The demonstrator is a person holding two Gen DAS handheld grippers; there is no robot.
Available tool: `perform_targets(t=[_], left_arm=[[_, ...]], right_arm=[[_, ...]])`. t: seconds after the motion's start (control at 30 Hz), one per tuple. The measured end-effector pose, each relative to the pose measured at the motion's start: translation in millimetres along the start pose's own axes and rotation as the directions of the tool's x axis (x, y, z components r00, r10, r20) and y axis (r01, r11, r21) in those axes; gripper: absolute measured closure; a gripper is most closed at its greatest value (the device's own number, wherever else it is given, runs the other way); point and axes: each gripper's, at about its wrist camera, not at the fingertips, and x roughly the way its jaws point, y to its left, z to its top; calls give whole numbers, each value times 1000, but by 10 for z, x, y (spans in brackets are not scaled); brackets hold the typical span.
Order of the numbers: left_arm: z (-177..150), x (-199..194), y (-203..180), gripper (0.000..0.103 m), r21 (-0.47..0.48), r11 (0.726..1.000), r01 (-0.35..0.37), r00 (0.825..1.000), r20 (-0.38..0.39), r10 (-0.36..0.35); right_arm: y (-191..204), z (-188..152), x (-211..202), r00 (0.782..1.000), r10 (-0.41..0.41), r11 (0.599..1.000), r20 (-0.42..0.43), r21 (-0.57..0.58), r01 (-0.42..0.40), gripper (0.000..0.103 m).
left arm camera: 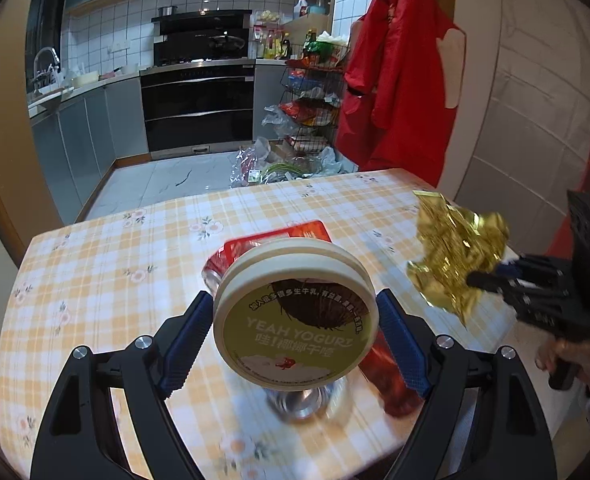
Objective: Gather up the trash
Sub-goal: 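Carry the gold foil and yogurt lid over the bin and release the lid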
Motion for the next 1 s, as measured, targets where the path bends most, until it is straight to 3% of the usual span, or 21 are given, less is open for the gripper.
perform_targets(t=[0.47, 0.73, 1.0], left_arm=[[-974, -800, -212, 22, -122, 990, 69, 996, -39, -75], [-1547, -885, -349, 22, -169, 982, 90, 987, -118, -111], [-1717, -852, -451, 20, -192, 968, 163, 965, -172, -197]], right_arm=[[544, -196, -575, 999, 26, 999, 28, -40, -24, 81], [791, -345, -782, 999, 41, 997, 29, -65, -39, 81], [1011, -415, -907, 997, 70, 993, 23, -96, -68, 81]])
